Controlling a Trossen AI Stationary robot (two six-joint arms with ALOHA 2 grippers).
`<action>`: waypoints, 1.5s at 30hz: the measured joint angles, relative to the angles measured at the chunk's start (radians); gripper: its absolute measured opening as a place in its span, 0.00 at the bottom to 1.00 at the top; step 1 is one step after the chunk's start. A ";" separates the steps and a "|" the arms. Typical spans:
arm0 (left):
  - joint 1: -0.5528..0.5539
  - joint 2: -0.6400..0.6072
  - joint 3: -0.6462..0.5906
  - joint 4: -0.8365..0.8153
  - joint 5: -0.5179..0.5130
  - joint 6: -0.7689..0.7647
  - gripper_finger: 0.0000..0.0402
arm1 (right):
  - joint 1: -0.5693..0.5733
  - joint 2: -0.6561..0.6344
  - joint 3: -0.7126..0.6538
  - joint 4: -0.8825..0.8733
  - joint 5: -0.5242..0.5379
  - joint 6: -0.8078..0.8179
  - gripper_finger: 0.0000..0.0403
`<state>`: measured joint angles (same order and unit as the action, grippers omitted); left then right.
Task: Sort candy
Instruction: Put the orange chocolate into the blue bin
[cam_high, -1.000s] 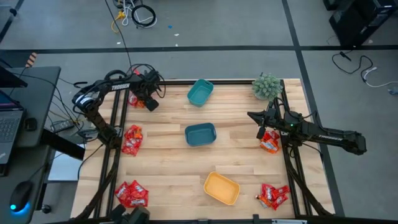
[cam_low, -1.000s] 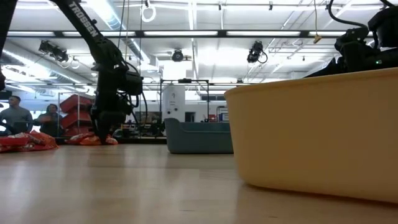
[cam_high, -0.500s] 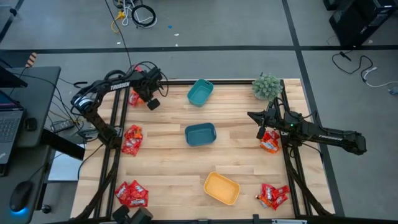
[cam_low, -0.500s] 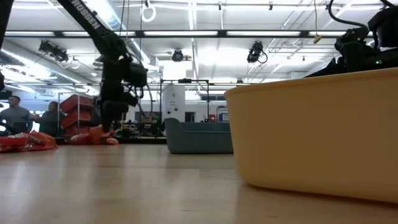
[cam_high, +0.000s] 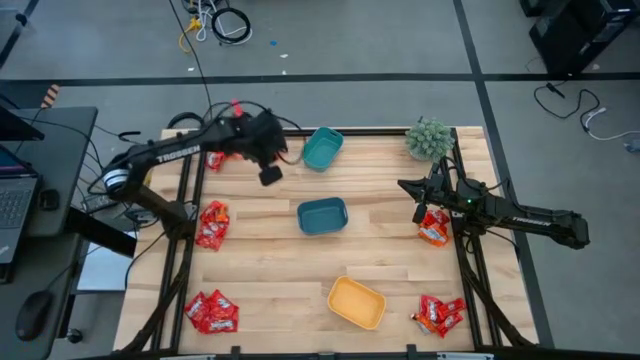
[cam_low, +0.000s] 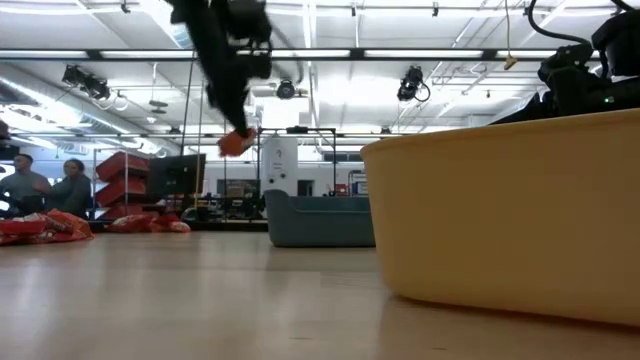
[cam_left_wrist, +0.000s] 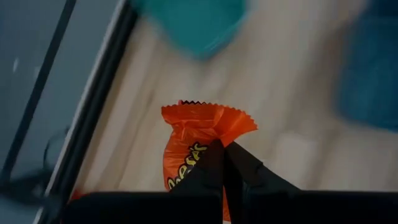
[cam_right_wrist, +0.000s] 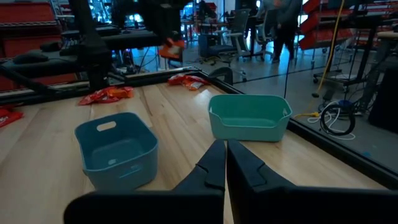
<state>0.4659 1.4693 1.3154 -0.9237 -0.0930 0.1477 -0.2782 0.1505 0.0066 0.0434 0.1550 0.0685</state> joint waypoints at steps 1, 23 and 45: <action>-0.039 0.000 0.011 0.008 0.002 -0.003 0.00 | 0.000 0.000 0.000 0.000 0.000 0.000 0.01; -0.317 0.250 0.022 0.342 0.198 -0.002 0.00 | 0.000 0.000 0.000 0.000 0.000 0.000 0.01; -0.349 0.354 0.022 0.303 0.314 0.037 0.07 | 0.000 0.000 0.000 0.088 0.000 0.000 0.01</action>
<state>0.1173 1.8236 1.3373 -0.6207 0.2214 0.1848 -0.2781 0.1501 0.0066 0.1316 0.1547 0.0688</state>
